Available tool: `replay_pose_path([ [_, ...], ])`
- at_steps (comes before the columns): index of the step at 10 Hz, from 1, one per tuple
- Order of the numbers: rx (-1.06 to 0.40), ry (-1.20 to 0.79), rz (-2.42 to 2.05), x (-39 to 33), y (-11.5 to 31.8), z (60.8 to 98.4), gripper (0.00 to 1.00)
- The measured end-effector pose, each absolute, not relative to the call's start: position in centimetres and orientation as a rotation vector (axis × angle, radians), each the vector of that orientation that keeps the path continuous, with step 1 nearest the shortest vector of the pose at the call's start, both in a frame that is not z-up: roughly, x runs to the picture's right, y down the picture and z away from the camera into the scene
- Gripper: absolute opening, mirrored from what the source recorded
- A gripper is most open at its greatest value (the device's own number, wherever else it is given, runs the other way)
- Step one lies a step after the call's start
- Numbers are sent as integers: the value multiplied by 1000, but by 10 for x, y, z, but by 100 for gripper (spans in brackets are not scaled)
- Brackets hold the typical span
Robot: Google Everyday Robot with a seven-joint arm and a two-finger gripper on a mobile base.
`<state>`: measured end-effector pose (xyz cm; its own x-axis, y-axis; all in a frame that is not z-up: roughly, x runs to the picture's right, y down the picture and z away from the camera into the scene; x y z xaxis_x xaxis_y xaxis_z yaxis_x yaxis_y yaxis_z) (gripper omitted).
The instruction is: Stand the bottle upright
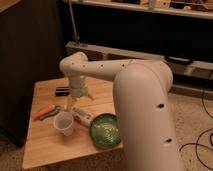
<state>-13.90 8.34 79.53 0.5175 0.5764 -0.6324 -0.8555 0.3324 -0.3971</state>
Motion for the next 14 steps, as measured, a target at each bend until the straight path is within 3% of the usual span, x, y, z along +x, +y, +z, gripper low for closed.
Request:
replay_pose_path([
  [7, -788, 483, 912, -125, 103, 809, 80],
  [14, -870, 427, 792, -145, 143, 821, 80],
])
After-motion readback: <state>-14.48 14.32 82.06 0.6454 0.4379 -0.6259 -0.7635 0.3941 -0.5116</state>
